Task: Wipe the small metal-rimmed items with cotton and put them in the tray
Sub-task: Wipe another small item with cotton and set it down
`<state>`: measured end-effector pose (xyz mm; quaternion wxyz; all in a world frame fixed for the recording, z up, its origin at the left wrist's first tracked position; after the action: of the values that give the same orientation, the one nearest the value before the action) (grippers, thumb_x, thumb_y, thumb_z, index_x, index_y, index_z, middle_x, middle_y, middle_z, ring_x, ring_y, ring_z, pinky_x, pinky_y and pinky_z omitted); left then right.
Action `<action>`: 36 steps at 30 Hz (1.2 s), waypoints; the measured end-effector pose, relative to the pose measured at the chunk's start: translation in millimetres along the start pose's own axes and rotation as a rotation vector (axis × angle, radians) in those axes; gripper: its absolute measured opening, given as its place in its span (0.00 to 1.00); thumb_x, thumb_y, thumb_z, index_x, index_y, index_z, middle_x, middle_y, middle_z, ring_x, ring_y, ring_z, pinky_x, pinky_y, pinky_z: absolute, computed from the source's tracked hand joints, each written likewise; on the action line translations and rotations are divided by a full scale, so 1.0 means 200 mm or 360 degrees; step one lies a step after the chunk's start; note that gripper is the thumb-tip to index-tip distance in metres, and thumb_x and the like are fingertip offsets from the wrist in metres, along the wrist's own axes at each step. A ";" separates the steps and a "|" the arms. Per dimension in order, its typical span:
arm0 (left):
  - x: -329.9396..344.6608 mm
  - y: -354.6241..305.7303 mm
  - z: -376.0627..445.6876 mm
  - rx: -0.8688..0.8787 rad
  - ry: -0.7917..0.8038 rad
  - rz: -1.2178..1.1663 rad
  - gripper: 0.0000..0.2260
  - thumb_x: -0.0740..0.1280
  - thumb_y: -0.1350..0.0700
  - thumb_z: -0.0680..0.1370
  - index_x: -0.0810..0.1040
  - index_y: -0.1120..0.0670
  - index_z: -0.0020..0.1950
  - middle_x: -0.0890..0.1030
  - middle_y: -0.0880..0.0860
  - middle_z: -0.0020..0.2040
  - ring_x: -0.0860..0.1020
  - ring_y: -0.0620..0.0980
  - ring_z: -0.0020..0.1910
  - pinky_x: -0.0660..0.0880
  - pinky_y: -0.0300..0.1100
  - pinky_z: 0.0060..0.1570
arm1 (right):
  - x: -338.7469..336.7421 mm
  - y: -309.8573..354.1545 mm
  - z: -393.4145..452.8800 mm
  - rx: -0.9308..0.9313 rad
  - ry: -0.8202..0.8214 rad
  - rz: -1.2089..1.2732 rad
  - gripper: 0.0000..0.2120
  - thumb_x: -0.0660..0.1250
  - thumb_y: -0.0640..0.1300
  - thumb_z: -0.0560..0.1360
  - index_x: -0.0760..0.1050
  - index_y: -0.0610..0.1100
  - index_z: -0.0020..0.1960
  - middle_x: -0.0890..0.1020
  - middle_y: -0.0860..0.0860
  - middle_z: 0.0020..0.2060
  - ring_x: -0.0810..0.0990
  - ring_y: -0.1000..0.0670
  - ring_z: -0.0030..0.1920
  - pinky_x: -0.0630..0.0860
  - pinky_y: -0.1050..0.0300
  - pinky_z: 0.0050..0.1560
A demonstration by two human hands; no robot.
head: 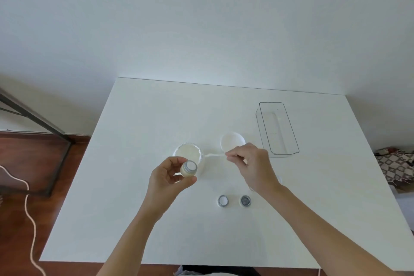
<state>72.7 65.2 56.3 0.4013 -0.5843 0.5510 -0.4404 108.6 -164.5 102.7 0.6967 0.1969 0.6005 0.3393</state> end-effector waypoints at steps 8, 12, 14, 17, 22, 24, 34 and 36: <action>0.39 0.10 0.03 -0.0022 0.0336 0.0357 0.15 0.75 0.68 0.67 0.78 0.54 0.50 0.83 0.44 0.43 0.81 0.42 0.41 0.78 0.35 0.45 | -0.30 -0.22 -0.10 0.0517 -0.0256 0.0353 0.07 0.74 0.36 0.71 0.84 0.47 0.41 0.85 0.59 0.36 0.82 0.56 0.38 0.77 0.66 0.42; 0.56 0.20 0.12 0.0011 0.0355 0.0778 0.15 0.76 0.65 0.68 0.77 0.52 0.50 0.82 0.47 0.48 0.80 0.46 0.46 0.78 0.35 0.48 | -0.43 -0.34 -0.18 0.0621 -0.0290 0.0454 0.09 0.74 0.36 0.71 0.84 0.50 0.40 0.86 0.59 0.37 0.83 0.59 0.39 0.76 0.71 0.43; 0.61 0.26 0.16 0.0043 0.0323 0.1012 0.15 0.76 0.62 0.69 0.77 0.53 0.51 0.81 0.48 0.49 0.79 0.47 0.49 0.75 0.32 0.48 | -0.47 -0.39 -0.22 0.0649 -0.0288 0.0472 0.08 0.74 0.37 0.71 0.84 0.50 0.40 0.86 0.58 0.36 0.82 0.58 0.38 0.75 0.70 0.42; 0.64 0.34 0.21 0.0013 0.0231 0.1255 0.15 0.75 0.61 0.69 0.78 0.54 0.53 0.81 0.50 0.50 0.78 0.50 0.52 0.72 0.37 0.50 | -0.52 -0.46 -0.28 0.0697 -0.0262 0.0511 0.07 0.74 0.37 0.71 0.84 0.49 0.40 0.86 0.57 0.36 0.83 0.54 0.39 0.78 0.66 0.44; 0.65 0.40 0.22 -0.0130 0.0108 0.1528 0.17 0.74 0.58 0.69 0.78 0.53 0.57 0.80 0.51 0.54 0.76 0.54 0.56 0.72 0.47 0.57 | -0.54 -0.53 -0.30 0.0714 -0.0174 0.0555 0.08 0.74 0.37 0.71 0.84 0.50 0.39 0.86 0.56 0.36 0.84 0.51 0.41 0.78 0.61 0.46; 0.65 0.40 0.22 -0.0150 0.0072 0.1550 0.17 0.74 0.59 0.70 0.78 0.53 0.57 0.80 0.51 0.55 0.75 0.54 0.57 0.71 0.47 0.57 | -0.54 -0.54 -0.29 0.0680 -0.0129 0.0565 0.09 0.74 0.37 0.71 0.84 0.51 0.39 0.86 0.57 0.36 0.84 0.52 0.40 0.77 0.64 0.45; 0.66 0.31 0.03 0.0251 -0.0176 0.1427 0.08 0.77 0.55 0.72 0.80 0.53 0.46 0.78 0.45 0.46 0.76 0.52 0.51 0.62 0.43 0.55 | -0.53 -0.51 -0.19 0.0546 0.0025 0.0640 0.07 0.74 0.37 0.71 0.84 0.49 0.41 0.86 0.58 0.38 0.84 0.56 0.40 0.77 0.69 0.43; 0.67 0.30 -0.03 0.0317 -0.0219 0.1496 0.09 0.77 0.52 0.73 0.80 0.54 0.39 0.79 0.44 0.39 0.77 0.51 0.45 0.60 0.43 0.52 | -0.52 -0.51 -0.18 0.0527 0.0045 0.0650 0.07 0.74 0.37 0.71 0.84 0.49 0.41 0.86 0.58 0.38 0.84 0.55 0.39 0.77 0.68 0.43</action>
<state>49.6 -72.5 10.7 0.6463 -0.2587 0.6826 -0.2223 92.9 -313.8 99.8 0.5635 0.4206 0.6055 0.3727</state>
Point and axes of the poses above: each hand's wrist, its own z-axis towards the middle knuckle, its own x-axis out of the palm, y = z × x, the point moved 3 cm from there along z, towards the middle knuckle
